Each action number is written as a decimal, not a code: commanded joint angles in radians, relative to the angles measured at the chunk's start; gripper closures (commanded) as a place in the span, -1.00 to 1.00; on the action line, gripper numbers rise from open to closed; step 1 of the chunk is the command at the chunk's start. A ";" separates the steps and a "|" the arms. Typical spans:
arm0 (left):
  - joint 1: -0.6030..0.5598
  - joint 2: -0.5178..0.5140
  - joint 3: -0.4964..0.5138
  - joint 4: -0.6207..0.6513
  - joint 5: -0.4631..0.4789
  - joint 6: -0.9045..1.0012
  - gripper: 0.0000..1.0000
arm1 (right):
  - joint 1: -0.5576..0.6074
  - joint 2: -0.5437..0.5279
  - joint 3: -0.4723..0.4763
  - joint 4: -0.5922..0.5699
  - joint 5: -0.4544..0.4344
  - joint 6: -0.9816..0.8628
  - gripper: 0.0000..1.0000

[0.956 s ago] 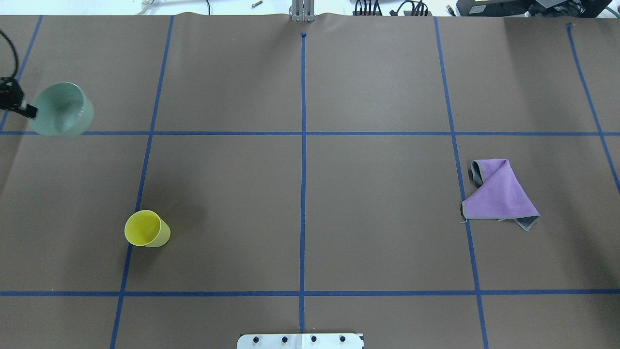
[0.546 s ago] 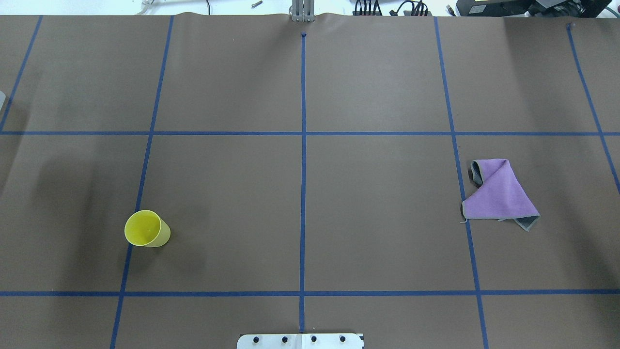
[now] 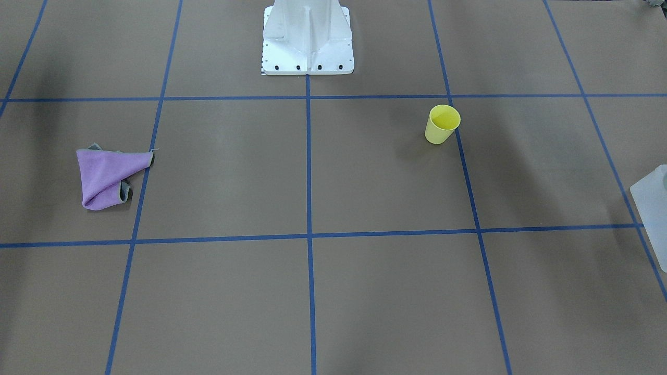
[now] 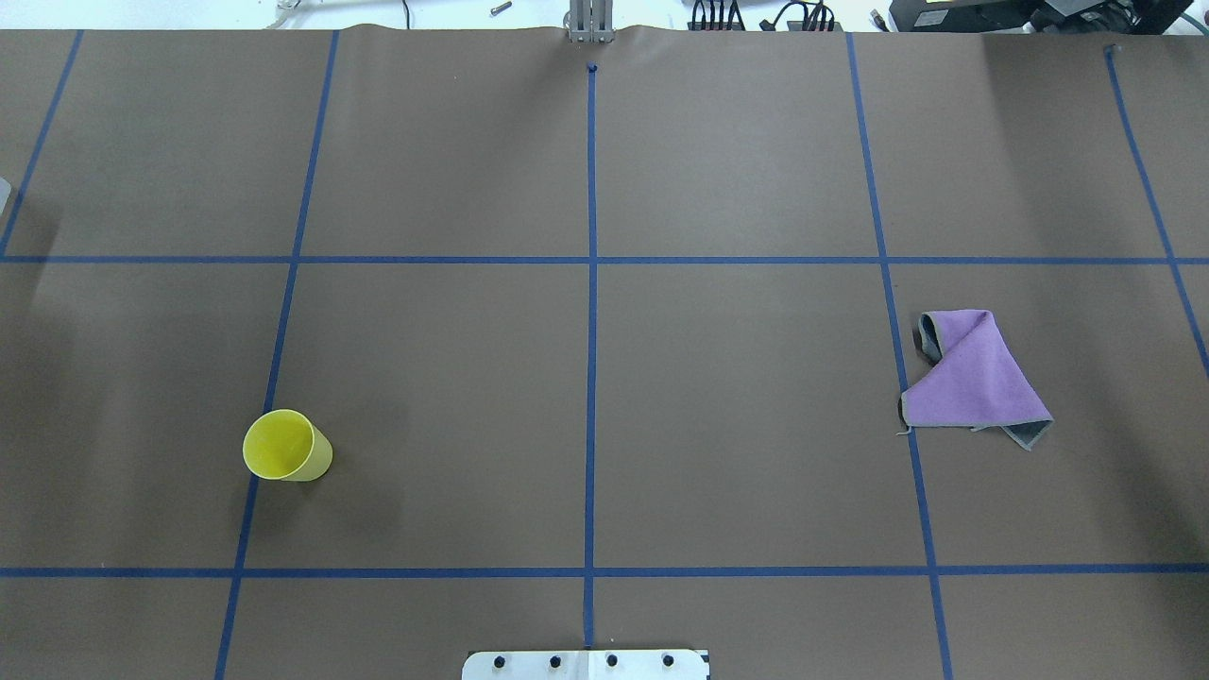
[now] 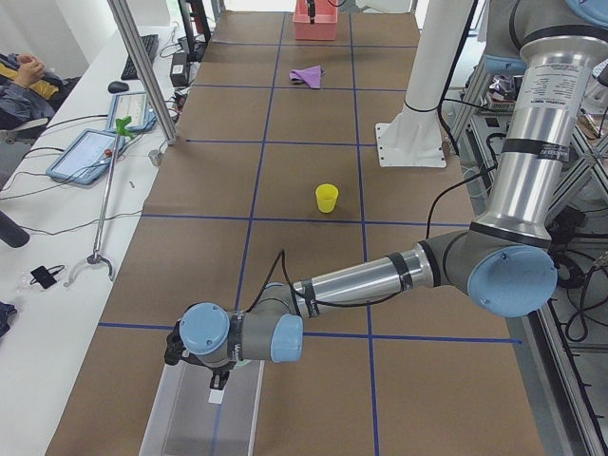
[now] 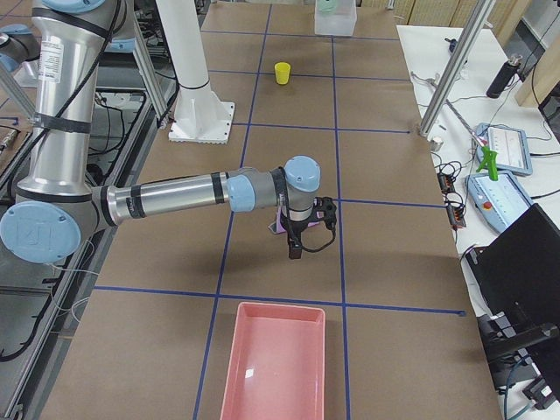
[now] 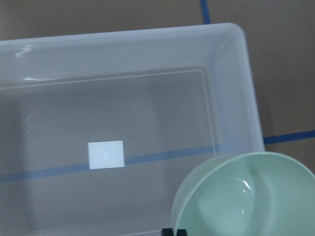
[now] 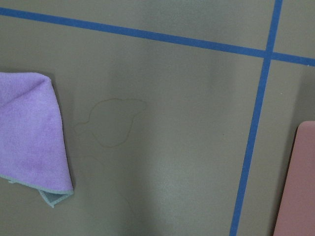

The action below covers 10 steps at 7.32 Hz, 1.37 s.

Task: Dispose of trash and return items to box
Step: 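Lower the green bowl into the clear bin and open the left gripper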

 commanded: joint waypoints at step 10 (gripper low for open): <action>0.046 0.025 -0.430 0.192 -0.069 -0.404 -0.38 | -0.033 0.023 -0.019 0.015 0.020 0.009 -1.00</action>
